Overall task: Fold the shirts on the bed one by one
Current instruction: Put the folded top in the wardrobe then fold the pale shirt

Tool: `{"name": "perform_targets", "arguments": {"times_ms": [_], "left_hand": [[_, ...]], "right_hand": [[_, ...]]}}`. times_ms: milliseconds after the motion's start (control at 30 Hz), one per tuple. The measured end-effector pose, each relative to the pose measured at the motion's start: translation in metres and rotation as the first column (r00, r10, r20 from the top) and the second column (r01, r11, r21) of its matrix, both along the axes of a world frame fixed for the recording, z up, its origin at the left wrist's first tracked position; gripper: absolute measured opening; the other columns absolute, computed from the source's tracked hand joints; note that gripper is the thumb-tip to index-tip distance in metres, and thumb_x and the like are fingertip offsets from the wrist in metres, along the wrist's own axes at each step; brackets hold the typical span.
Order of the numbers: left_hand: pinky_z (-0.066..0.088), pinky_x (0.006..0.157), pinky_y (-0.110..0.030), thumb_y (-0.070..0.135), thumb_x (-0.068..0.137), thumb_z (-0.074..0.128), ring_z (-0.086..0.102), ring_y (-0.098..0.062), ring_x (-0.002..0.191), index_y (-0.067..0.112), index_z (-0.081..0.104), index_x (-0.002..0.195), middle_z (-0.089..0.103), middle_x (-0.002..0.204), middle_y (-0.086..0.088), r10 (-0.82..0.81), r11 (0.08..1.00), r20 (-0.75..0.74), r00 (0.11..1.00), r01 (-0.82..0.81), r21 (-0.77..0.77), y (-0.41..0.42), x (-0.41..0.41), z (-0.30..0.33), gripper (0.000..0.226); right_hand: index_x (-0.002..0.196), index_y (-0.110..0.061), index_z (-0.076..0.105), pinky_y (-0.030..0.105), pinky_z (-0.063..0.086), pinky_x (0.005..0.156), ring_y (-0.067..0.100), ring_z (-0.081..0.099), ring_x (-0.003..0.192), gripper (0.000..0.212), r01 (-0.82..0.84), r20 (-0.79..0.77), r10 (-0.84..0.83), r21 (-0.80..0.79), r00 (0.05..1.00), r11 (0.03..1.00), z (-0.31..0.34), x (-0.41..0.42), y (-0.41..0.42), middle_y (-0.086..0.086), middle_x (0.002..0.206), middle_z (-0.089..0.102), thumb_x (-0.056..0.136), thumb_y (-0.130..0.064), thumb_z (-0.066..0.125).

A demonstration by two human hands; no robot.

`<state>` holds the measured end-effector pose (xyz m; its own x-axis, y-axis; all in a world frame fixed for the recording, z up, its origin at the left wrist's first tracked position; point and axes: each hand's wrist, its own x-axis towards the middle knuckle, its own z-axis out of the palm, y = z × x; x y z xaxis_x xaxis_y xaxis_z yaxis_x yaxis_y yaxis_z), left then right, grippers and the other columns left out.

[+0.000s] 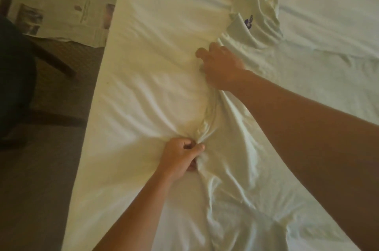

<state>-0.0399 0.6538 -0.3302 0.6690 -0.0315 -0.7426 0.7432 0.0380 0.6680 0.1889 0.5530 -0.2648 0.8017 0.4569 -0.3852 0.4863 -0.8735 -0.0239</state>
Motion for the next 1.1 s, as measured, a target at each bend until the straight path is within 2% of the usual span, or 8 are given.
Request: {"name": "perform_targets", "arguments": {"times_ms": [100,200,300,433,567,767,867,1100], "left_hand": [[0.061,0.057,-0.037,0.019,0.094,0.071,0.067,-0.023,0.061,0.007,0.069,0.069,0.067,0.065,-0.010,0.058,0.998,0.025,0.998,-0.057,-0.036,0.000,-0.002,0.009,0.027],[0.059,0.062,-0.054,0.037,0.087,0.071,0.061,-0.025,0.061,-0.002,0.056,0.064,0.058,0.063,-0.027,0.271,0.961,0.091,0.958,-0.275,0.032,0.003,-0.015,0.015,0.047],[0.054,0.065,-0.062,0.053,0.082,0.064,0.050,-0.032,0.059,0.003,0.046,0.061,0.047,0.061,-0.025,0.368,0.906,0.190,0.910,-0.397,0.149,0.004,-0.041,0.014,0.058],[0.054,0.063,-0.059,0.055,0.089,0.060,0.051,-0.040,0.063,0.009,0.043,0.058,0.043,0.054,-0.006,0.315,0.905,0.235,0.920,-0.365,0.217,0.002,-0.050,0.022,0.058],[0.043,0.058,-0.039,0.046,0.091,0.069,0.045,-0.021,0.054,0.013,0.042,0.057,0.044,0.054,-0.005,0.219,0.897,0.203,0.954,-0.279,0.343,-0.010,-0.042,0.035,0.055],[0.059,0.070,-0.053,0.039,0.084,0.071,0.068,-0.032,0.067,0.011,0.065,0.062,0.067,0.064,-0.009,0.512,0.773,0.056,0.857,-0.488,0.406,-0.013,-0.054,0.041,0.036],[0.062,0.068,-0.045,0.044,0.089,0.071,0.071,-0.030,0.066,0.012,0.070,0.069,0.072,0.070,-0.013,0.643,0.725,-0.007,0.766,-0.606,0.328,-0.030,-0.080,0.056,0.037],[0.058,0.073,-0.044,0.063,0.078,0.071,0.068,-0.029,0.070,0.013,0.068,0.068,0.070,0.066,-0.005,0.409,0.836,-0.019,0.912,-0.367,0.408,-0.074,-0.148,0.071,0.052]], "right_hand": [[0.108,-0.019,0.057,0.037,0.049,0.080,0.028,0.060,0.105,0.012,-0.008,-0.001,0.008,-0.038,1.000,0.999,0.004,0.011,0.011,0.005,0.109,0.058,0.098,-0.025,0.054],[0.094,-0.018,0.061,0.028,0.041,0.071,0.020,0.057,0.089,0.011,0.211,-0.156,-0.175,0.260,0.972,0.942,0.018,0.017,0.023,-0.002,0.095,0.060,0.094,-0.027,0.066],[0.100,-0.015,0.066,0.019,0.043,0.067,0.015,0.056,0.088,0.008,0.366,-0.271,-0.268,0.435,0.925,0.823,0.019,0.014,0.021,-0.002,0.095,0.063,0.095,-0.021,0.068],[0.128,-0.015,0.058,0.035,0.051,0.097,0.023,0.060,0.118,0.033,0.448,-0.468,-0.246,0.389,0.849,0.805,0.009,-0.001,0.001,0.006,0.124,0.064,0.098,-0.002,0.055],[0.154,-0.013,0.033,0.028,0.044,0.103,0.020,0.047,0.135,0.059,0.583,-0.618,-0.225,0.471,0.754,0.662,0.024,-0.026,-0.009,0.010,0.144,0.050,0.100,0.004,0.048],[0.143,-0.022,0.049,0.034,0.049,0.086,0.020,0.064,0.103,0.049,0.605,-0.546,-0.333,0.452,0.769,0.656,0.045,-0.087,-0.059,-0.010,0.102,0.066,0.096,-0.017,0.061],[0.130,-0.024,0.060,0.027,0.047,0.076,0.019,0.064,0.095,0.038,0.703,-0.545,-0.457,0.434,0.703,0.563,0.045,-0.140,-0.094,-0.003,0.106,0.068,0.092,-0.021,0.060],[0.108,-0.017,0.067,0.031,0.045,0.085,0.020,0.061,0.097,0.016,0.885,-0.465,-0.774,0.388,0.430,0.259,0.018,-0.330,-0.179,0.001,0.106,0.064,0.093,-0.021,0.063]]}}
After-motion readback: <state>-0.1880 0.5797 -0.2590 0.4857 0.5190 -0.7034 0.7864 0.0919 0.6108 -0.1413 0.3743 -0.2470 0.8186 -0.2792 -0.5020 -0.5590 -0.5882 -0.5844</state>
